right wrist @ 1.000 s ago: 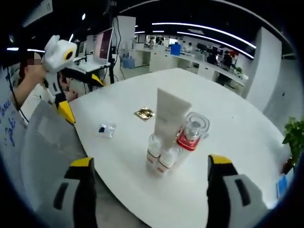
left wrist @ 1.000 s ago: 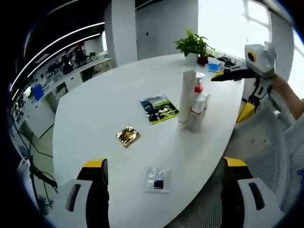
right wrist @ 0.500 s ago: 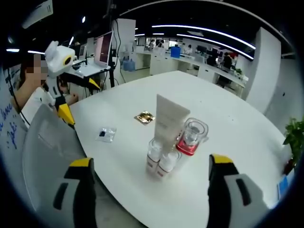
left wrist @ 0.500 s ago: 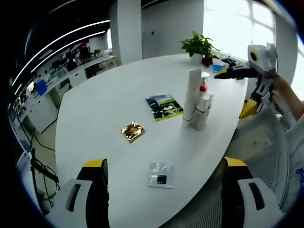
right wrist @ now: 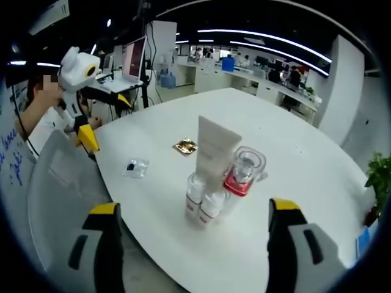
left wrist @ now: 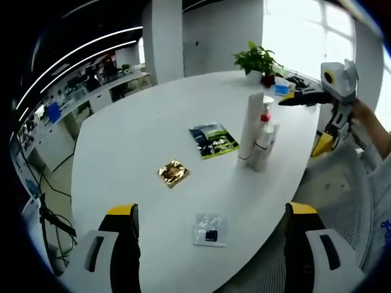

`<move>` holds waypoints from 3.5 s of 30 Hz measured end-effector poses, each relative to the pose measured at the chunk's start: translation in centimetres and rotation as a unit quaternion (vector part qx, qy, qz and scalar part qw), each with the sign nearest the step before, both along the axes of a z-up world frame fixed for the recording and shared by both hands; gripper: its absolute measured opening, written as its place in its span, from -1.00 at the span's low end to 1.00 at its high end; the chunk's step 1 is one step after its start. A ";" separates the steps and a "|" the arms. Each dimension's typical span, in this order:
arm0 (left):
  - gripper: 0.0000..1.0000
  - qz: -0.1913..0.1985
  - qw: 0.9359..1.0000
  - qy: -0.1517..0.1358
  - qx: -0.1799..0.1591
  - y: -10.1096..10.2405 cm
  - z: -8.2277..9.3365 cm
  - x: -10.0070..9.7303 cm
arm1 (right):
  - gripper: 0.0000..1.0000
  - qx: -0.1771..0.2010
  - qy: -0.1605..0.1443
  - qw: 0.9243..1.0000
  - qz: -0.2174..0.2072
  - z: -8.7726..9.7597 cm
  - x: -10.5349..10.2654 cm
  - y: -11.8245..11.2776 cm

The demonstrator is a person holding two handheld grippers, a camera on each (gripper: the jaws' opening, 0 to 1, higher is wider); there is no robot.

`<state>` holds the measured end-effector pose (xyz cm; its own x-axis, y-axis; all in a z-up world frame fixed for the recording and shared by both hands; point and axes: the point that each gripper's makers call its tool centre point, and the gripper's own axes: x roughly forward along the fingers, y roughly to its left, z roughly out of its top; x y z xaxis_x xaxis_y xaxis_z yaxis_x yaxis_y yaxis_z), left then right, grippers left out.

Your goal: Arrange the skincare products in the storage area until every visible bottle or jar stands upright without overlapping.

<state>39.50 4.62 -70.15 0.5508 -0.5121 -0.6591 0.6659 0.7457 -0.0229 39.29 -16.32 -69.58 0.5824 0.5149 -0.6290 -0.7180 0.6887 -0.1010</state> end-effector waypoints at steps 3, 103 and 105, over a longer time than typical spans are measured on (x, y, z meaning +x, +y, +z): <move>0.94 -0.002 1.000 0.003 0.004 -0.1 -0.1 0.3 | 1.00 0.002 0.003 1.000 0.003 0.0 0.1 -0.1; -0.52 -0.090 0.980 0.167 -0.057 -14.3 -12.3 19.4 | -0.48 0.103 0.185 0.971 -0.108 -13.0 16.6 -3.9; -0.54 -0.088 0.980 0.170 -0.060 -14.5 -12.4 19.5 | -0.51 0.105 0.187 0.971 -0.110 -13.2 16.6 -3.7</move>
<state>59.05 -9.89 -82.52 0.2063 -0.6650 -0.7178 0.7229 0.5979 -0.3463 55.88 -20.00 -82.75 0.4437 0.5446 -0.7118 -0.5112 0.8061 0.2981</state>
